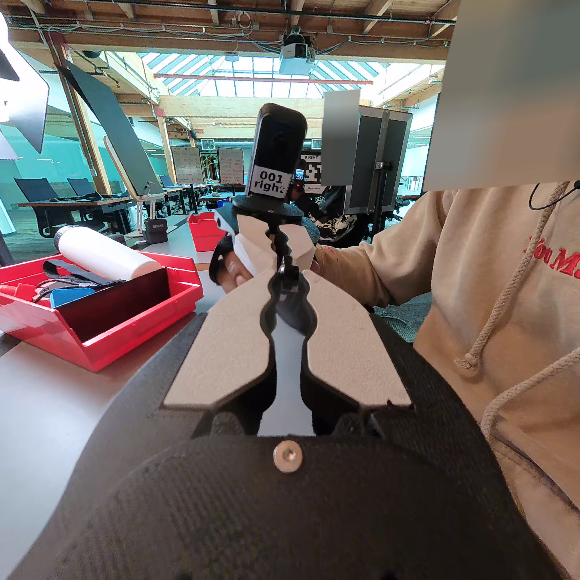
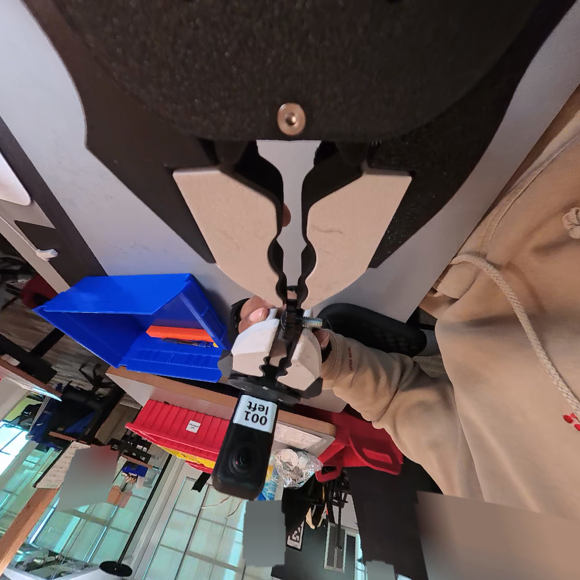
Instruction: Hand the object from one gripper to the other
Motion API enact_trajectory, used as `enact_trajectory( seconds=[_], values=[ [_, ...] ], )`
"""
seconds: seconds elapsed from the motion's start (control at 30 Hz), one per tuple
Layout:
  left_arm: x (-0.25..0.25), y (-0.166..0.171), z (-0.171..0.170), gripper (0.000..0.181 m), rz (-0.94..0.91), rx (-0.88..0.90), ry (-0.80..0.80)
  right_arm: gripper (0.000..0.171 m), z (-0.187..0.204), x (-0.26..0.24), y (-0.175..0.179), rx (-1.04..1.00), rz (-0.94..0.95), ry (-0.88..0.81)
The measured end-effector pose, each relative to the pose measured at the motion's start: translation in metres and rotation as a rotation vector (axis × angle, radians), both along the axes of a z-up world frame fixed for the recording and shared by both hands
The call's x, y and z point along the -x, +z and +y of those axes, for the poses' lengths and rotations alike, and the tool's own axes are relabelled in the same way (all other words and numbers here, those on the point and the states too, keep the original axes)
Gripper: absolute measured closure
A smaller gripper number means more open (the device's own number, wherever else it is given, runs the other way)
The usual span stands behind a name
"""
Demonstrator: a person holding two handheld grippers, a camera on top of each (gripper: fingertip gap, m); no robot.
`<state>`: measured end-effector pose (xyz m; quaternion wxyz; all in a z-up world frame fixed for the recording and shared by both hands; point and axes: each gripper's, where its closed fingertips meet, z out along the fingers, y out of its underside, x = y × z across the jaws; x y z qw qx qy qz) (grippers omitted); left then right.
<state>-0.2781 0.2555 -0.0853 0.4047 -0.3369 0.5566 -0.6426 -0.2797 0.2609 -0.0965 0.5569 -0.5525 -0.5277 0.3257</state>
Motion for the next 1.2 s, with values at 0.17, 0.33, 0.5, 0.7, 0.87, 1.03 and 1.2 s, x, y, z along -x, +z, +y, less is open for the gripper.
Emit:
enact_trajectory(
  seconds=[0.17, 0.33, 0.5, 0.7, 0.87, 1.03, 1.2],
  values=[
    [-0.002, -0.007, 0.004, 0.171, 0.04, -0.008, 0.004, 0.166, 0.002, -0.004, -0.004, -0.008, -0.04, -0.017],
    [-0.004, -0.021, 0.015, 0.161, 0.185, -0.038, 0.053, 0.166, 0.01, -0.014, -0.022, -0.042, -0.23, -0.101],
    [-0.011, -0.044, 0.016, 0.166, 0.329, -0.154, 0.109, 0.166, 0.014, -0.015, -0.047, -0.097, -0.44, -0.158],
    [-0.01, -0.046, 0.013, 0.174, 0.325, -0.213, 0.109, 0.166, 0.013, -0.013, -0.05, -0.108, -0.461, -0.156],
    [-0.002, -0.009, 0.009, 0.175, 0.091, -0.066, 0.06, 0.161, 0.01, -0.009, -0.017, -0.071, -0.176, -0.105],
    [0.001, -0.001, -0.001, 0.175, -0.017, -0.024, 0.005, 0.159, 0.003, 0.002, -0.008, -0.007, -0.018, -0.014],
    [0.003, -0.001, 0.0, 0.175, -0.027, -0.044, 0.008, 0.166, 0.0, 0.004, -0.007, 0.01, -0.016, 0.004]
  ],
)
